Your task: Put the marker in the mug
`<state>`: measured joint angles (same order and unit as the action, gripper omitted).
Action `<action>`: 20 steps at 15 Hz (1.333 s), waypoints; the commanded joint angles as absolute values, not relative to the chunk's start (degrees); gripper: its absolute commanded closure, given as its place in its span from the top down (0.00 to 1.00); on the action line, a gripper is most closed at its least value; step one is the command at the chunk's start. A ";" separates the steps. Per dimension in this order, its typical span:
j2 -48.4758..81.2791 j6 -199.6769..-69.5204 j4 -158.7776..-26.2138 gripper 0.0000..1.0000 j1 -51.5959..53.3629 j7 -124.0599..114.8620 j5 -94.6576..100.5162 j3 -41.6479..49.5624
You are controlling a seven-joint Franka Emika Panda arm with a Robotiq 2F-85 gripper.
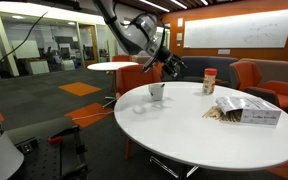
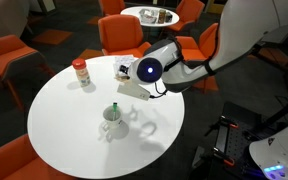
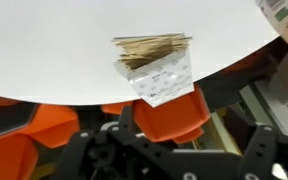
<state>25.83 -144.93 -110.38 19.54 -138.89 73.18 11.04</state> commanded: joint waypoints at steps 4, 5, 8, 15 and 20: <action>21.38 -166.16 -120.30 1.00 4.81 -123.01 61.75 3.70; 20.99 -168.78 -122.23 1.00 2.76 -117.97 58.44 2.28; 19.48 -173.54 -128.77 1.00 -5.71 -99.57 47.94 -5.25; 18.69 -161.81 -134.87 1.00 -32.60 -58.56 25.70 -36.33; 9.58 -155.01 -133.64 1.00 -22.86 -38.63 10.35 -26.62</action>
<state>16.11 -157.71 -132.98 -33.34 -49.61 21.25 -36.26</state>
